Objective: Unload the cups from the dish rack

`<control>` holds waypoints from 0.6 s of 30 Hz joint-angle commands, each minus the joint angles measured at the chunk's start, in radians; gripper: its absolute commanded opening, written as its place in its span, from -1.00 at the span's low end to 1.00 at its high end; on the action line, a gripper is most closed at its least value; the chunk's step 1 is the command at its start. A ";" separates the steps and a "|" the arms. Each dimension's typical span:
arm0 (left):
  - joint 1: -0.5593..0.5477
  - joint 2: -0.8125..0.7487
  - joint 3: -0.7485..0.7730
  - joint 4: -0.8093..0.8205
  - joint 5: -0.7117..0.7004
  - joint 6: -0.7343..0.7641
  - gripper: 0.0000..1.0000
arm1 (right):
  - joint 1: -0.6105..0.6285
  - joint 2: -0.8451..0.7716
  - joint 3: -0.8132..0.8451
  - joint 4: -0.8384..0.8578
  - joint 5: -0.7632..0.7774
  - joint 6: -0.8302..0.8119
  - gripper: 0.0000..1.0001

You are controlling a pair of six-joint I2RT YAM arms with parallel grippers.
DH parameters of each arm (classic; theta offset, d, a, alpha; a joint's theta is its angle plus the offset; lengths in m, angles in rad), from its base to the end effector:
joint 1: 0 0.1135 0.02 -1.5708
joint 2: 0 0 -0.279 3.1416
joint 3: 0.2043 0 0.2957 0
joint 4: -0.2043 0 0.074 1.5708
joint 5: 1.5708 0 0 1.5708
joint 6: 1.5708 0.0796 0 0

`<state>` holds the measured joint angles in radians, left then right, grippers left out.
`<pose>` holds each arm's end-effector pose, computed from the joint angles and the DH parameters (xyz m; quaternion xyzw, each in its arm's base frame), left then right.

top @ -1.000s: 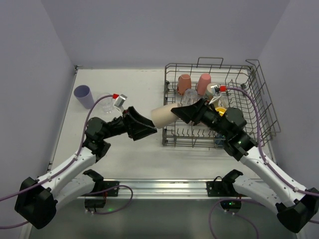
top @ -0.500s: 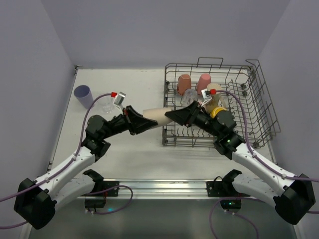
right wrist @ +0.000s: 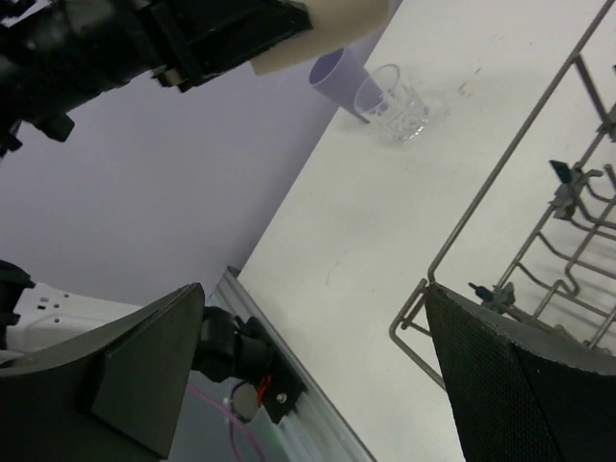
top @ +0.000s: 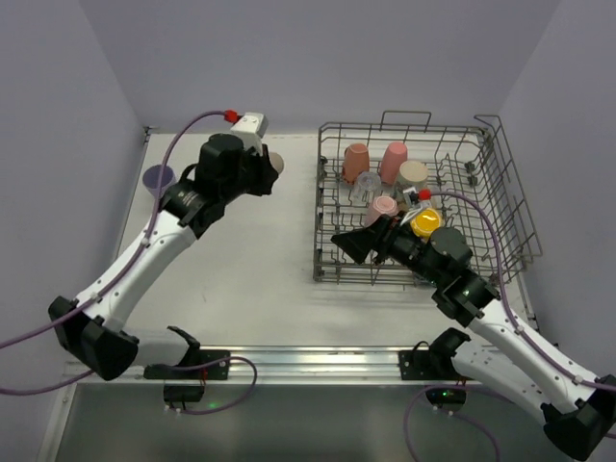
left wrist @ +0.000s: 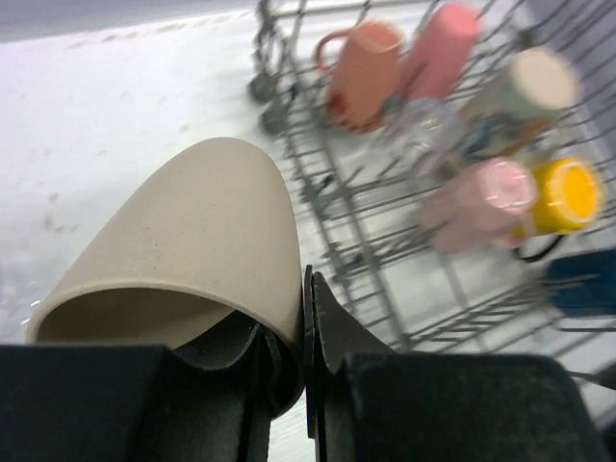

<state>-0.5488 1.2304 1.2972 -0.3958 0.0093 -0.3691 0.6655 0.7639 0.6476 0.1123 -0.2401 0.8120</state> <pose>0.3043 -0.1869 0.4061 0.0757 0.8098 -0.2611 0.5199 0.1963 0.1781 0.3319 -0.0328 0.7077 0.5345 0.4608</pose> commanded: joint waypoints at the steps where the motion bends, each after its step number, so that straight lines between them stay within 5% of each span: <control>1: 0.012 0.154 0.146 -0.317 -0.201 0.173 -0.85 | 0.002 -0.054 0.012 -0.154 0.110 -0.118 0.98; 18: 0.153 0.645 0.367 -0.433 -0.155 0.265 -0.88 | 0.000 -0.179 -0.057 -0.261 0.142 -0.160 0.98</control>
<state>-0.4213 1.8503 1.6020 -0.7929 -0.1635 -0.1535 0.6659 0.5930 0.5995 -0.1379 -0.1173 0.6724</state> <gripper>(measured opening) 0.170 0.990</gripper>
